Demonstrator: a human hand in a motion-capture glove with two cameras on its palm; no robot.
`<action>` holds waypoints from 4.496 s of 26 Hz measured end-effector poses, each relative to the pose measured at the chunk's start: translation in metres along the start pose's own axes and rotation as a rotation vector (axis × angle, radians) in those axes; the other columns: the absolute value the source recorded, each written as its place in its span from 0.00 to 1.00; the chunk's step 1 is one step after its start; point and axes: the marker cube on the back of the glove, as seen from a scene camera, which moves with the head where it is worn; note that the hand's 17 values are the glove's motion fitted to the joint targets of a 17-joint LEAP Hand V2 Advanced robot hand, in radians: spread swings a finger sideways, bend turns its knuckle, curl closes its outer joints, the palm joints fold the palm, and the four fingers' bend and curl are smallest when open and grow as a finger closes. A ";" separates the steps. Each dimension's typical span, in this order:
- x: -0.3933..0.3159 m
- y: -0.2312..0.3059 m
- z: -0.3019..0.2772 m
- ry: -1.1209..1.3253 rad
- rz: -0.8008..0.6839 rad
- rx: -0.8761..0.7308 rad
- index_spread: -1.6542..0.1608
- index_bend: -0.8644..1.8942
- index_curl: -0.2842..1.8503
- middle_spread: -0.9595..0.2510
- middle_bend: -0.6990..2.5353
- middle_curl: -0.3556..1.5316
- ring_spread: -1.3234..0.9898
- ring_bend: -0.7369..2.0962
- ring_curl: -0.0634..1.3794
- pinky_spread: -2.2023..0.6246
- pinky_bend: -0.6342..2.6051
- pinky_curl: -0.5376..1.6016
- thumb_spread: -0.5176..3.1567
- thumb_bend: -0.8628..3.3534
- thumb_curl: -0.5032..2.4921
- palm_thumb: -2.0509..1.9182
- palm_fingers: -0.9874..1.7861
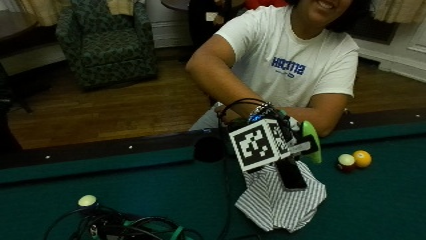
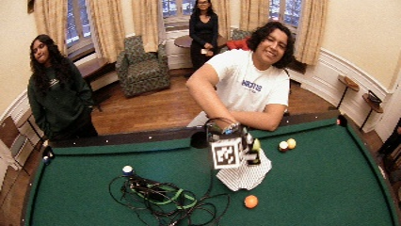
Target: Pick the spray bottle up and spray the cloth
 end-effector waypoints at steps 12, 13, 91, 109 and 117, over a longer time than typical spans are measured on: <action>-0.077 0.011 -0.006 -0.280 -0.534 0.192 0.77 0.44 0.43 0.67 0.45 0.49 0.49 0.52 0.38 0.68 0.34 0.45 0.25 0.20 0.44 0.75 0.85; -0.082 0.008 -0.002 -0.308 -0.570 0.199 0.77 0.44 0.43 0.67 0.45 0.49 0.49 0.52 0.38 0.68 0.34 0.45 0.25 0.20 0.44 0.75 0.85; -0.118 -0.158 0.184 -0.235 -0.738 0.153 0.74 0.41 0.40 0.64 0.38 0.44 0.50 0.43 0.34 0.78 0.25 0.41 0.35 0.18 0.39 0.67 0.66; -0.035 -0.044 0.133 0.387 -0.738 0.338 0.69 0.37 0.33 0.66 0.28 0.38 0.50 0.34 0.27 0.84 0.26 0.41 0.39 0.19 0.32 0.61 0.52; -0.017 0.013 0.134 0.576 -0.780 0.335 0.68 0.37 0.32 0.66 0.27 0.37 0.49 0.33 0.26 0.85 0.26 0.41 0.39 0.20 0.31 0.61 0.52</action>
